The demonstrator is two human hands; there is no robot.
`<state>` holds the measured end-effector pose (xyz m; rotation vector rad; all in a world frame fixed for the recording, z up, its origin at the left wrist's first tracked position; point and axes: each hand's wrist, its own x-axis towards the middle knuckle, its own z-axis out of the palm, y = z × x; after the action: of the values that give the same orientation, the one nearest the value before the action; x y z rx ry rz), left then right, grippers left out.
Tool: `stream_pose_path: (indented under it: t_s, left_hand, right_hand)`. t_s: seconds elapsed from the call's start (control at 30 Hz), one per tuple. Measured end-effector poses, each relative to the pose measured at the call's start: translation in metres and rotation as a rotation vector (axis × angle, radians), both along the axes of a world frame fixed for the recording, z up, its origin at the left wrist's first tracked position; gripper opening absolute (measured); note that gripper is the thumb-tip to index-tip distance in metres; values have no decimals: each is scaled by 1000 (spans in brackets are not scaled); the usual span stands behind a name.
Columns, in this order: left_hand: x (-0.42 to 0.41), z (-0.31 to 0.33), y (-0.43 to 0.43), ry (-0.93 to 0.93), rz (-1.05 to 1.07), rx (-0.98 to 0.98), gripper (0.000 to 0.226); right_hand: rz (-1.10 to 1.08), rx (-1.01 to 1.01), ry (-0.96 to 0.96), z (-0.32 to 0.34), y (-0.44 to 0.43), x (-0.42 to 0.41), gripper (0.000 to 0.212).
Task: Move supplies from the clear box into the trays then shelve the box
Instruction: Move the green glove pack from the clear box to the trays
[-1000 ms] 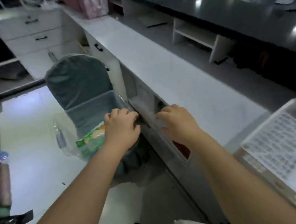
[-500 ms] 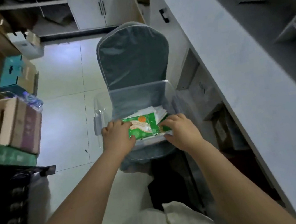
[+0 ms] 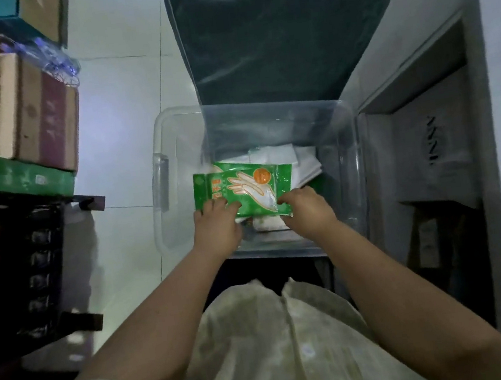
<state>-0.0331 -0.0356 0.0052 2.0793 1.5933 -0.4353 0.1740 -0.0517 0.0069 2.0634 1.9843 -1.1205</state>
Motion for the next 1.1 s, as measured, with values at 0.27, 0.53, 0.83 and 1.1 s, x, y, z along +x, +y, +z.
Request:
stream_pose_path:
  t_s: [0.27, 0.53, 0.83, 1.1]
  left_hand:
    - [26, -96, 76, 63, -146, -109, 66]
    - [32, -171, 143, 83, -285, -274, 100]
    - [29, -153, 127, 67, -289, -133, 55]
    - [40, -65, 106, -76, -328, -20, 45]
  right_hand:
    - [-101, -28, -13, -84, 56, 15, 42]
    - [-185, -49, -7, -140, 94, 23, 41]
    - [-151, -45, -11, -117, 84, 20, 39]
    - [-172, 84, 47, -30, 57, 30, 31]
